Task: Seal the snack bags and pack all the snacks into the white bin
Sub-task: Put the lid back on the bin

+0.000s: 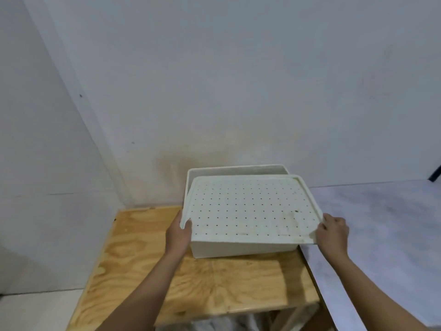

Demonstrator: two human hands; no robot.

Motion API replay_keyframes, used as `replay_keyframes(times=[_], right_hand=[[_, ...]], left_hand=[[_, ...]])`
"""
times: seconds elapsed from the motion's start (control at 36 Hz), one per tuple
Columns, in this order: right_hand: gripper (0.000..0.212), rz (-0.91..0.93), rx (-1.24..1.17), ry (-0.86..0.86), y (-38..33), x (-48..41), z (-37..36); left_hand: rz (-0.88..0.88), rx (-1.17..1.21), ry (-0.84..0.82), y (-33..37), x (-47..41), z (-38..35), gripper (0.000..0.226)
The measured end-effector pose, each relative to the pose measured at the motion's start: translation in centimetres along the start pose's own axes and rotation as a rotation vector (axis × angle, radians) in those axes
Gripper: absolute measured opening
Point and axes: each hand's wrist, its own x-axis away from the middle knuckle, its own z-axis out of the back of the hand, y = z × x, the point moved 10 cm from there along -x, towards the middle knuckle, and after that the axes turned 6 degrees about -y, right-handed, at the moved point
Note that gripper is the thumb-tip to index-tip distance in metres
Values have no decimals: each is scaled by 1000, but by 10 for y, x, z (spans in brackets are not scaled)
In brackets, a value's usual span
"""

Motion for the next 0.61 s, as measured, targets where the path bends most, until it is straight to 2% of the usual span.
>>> replay_keyframes(times=[0.19,0.33,0.5,0.61], right_hand=[[13,33,43,-80,10,-22,-20],[30,49,15,-125,7,-40,-33],[12,118,87,-150,-1,-62,-48],[13,121,102,-149,-4,-73,-54]], left_hand=[[-5,-90,35,-4,-2,-12,50],[-21,-41,84,-3,0,-11,51],[17,6,129,-10,-5,-10,50],[35,28,143,-12,-11,-11,50]])
